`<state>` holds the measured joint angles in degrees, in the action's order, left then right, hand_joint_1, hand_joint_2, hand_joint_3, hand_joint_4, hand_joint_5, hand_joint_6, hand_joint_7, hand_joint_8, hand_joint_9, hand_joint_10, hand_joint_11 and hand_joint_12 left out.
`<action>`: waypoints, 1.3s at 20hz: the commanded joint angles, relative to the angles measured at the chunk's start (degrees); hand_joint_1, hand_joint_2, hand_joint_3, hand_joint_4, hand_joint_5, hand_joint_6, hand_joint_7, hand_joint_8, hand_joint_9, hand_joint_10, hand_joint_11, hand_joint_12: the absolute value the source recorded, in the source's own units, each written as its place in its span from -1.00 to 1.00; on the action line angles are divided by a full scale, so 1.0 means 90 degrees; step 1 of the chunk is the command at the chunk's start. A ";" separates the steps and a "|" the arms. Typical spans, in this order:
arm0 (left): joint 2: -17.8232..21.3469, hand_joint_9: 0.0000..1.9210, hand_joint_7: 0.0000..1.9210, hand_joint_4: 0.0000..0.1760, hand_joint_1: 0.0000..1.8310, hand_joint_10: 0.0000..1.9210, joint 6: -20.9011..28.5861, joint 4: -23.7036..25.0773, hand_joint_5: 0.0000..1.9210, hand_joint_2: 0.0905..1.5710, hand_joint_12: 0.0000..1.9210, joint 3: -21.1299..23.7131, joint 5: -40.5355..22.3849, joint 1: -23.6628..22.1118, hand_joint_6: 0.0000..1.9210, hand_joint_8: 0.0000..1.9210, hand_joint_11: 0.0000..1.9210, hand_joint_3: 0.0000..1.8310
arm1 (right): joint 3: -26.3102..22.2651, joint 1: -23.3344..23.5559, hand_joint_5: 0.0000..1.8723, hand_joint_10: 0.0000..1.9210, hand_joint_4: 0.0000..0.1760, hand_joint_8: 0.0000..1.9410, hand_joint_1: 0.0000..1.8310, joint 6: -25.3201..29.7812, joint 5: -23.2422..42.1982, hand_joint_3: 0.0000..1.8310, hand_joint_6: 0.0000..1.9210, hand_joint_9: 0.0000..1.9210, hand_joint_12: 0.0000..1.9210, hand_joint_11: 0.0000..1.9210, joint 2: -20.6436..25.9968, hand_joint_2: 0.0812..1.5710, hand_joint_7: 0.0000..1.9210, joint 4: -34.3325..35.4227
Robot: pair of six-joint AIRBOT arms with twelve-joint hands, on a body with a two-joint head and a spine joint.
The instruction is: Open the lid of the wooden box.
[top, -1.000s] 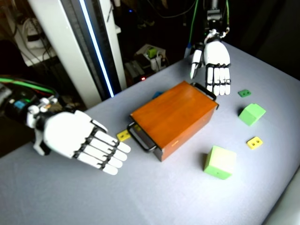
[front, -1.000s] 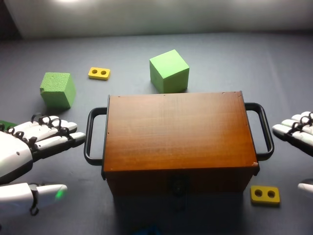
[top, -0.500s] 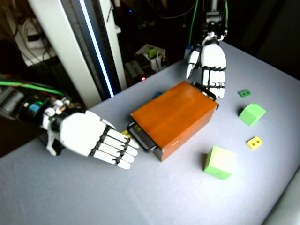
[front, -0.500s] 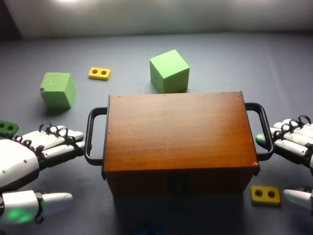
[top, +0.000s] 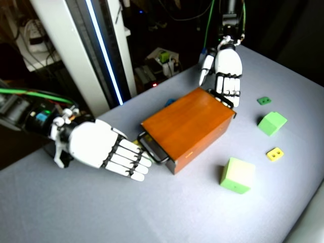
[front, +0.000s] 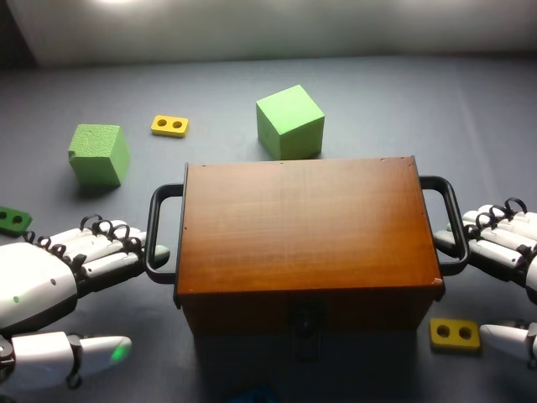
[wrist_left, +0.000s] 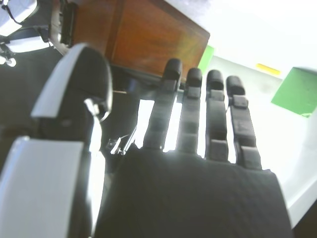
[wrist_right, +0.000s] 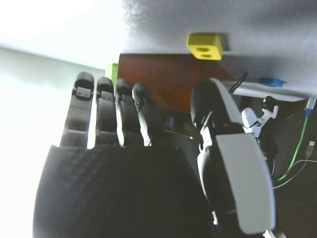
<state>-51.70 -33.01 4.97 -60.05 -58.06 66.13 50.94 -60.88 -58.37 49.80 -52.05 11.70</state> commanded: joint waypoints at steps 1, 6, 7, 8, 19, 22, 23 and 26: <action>-0.0047 -1.00 -1.00 -0.58 -0.74 -1.00 0.0069 -0.0041 -1.00 0.80 -1.00 -0.0015 -0.0828 -0.0056 -1.00 -1.00 -1.00 -0.99 | -0.0012 0.0090 -1.00 -1.00 -1.00 -1.00 -0.61 0.0087 0.0845 -0.99 -1.00 -1.00 -1.00 -1.00 0.0009 0.77 -1.00 -0.0181; 0.0013 -1.00 -1.00 -0.29 -0.69 -1.00 0.0077 -0.0073 -1.00 0.81 -1.00 0.0011 -0.1065 -0.0056 -1.00 -1.00 -1.00 -1.00 | -0.0073 0.0088 -1.00 -1.00 -1.00 -1.00 -0.51 0.0244 0.1190 -1.00 -1.00 -1.00 -1.00 -1.00 0.0133 0.79 -1.00 -0.0204; 0.0024 -1.00 -1.00 -0.23 -0.71 -1.00 0.0075 -0.0083 -1.00 0.81 -1.00 0.0017 -0.1105 -0.0056 -1.00 -1.00 -1.00 -1.00 | -0.0087 0.0088 -1.00 -1.00 -1.00 -1.00 -0.51 0.0247 0.1245 -1.00 -1.00 -1.00 -1.00 -1.00 0.0156 0.79 -1.00 -0.0204; 0.0039 -1.00 -1.00 -0.27 -0.72 -1.00 0.0073 -0.0100 -1.00 0.81 -1.00 0.0022 -0.1164 -0.0056 -1.00 -1.00 -1.00 -1.00 | -0.0108 0.0087 -1.00 -1.00 -1.00 -1.00 -0.56 0.0250 0.1325 -0.99 -1.00 -1.00 -1.00 -1.00 0.0192 0.80 -1.00 -0.0204; 0.0237 -1.00 -1.00 -0.85 -0.53 -1.00 -0.0292 -0.0502 -1.00 0.77 -1.00 0.0052 -0.1841 -0.0124 -1.00 -1.00 -1.00 -1.00 | -0.0123 0.0100 -1.00 -1.00 -1.00 -1.00 -0.70 0.0286 0.2189 -1.00 -1.00 -1.00 -1.00 -1.00 0.0391 0.81 -1.00 -0.0060; 0.0239 -1.00 -1.00 -1.00 -0.41 -1.00 -0.0463 -0.0574 -0.95 0.75 -1.00 -0.0022 -0.1928 -0.0354 -0.98 -1.00 -1.00 -1.00 | -0.0036 0.0206 -1.00 -1.00 -1.00 -1.00 -0.63 0.0254 0.2330 -1.00 -1.00 -1.00 -1.00 -1.00 0.0367 0.82 -1.00 0.0109; 0.0236 -1.00 -0.99 -1.00 -0.48 -1.00 -0.0514 -0.0589 -0.93 0.75 -1.00 -0.0039 -0.1936 -0.0429 -0.98 -1.00 -1.00 -1.00 | -0.0010 0.0247 -1.00 -1.00 -1.00 -1.00 -0.64 0.0244 0.2364 -0.99 -1.00 -1.00 -1.00 -1.00 0.0355 0.83 -1.00 0.0137; 0.0121 -1.00 -1.00 -0.95 -0.51 -1.00 -0.0594 -0.0681 -0.95 0.76 -1.00 -0.0195 -0.1947 -0.0691 -0.99 -1.00 -1.00 -1.00 | 0.0119 0.0425 -1.00 -1.00 -1.00 -1.00 -0.60 0.0205 0.2392 -1.00 -1.00 -1.00 -0.99 -0.99 0.0270 0.81 -1.00 0.0238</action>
<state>-50.48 -38.52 -0.08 -61.87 -68.64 60.23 51.96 -57.65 -56.71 64.25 -49.67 14.39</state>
